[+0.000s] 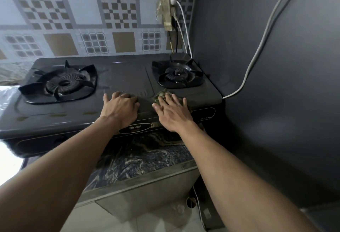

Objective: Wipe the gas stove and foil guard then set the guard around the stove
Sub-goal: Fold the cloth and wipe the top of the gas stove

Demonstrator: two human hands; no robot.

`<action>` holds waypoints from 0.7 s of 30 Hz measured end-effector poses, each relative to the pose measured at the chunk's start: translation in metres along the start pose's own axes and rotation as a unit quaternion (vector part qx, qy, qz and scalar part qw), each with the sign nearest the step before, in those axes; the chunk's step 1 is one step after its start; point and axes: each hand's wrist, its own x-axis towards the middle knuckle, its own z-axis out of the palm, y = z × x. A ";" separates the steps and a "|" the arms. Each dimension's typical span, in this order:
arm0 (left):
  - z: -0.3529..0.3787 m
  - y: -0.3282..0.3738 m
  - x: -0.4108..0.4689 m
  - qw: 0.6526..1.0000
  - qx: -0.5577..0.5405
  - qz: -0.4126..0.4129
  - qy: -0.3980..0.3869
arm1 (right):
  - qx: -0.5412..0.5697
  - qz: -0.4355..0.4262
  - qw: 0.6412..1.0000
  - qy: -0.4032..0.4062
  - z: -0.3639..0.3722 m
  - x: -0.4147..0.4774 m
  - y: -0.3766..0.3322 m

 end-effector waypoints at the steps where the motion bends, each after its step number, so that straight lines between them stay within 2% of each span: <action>1: -0.001 -0.003 -0.004 1.000 -0.002 -0.004 0.005 | -0.002 -0.004 1.000 0.001 0.001 0.000 -0.002; 8: -0.009 -0.040 -0.034 0.999 -0.014 -0.021 0.023 | -0.055 -0.038 0.997 0.023 0.000 -0.005 -0.030; 14: -0.010 -0.092 -0.057 0.999 -0.002 -0.017 0.030 | -0.030 -0.001 1.000 -0.003 0.009 -0.005 -0.049; 21: -0.007 -0.130 -0.076 0.997 0.016 -0.036 0.072 | -0.007 -0.008 1.000 0.005 0.024 -0.001 -0.118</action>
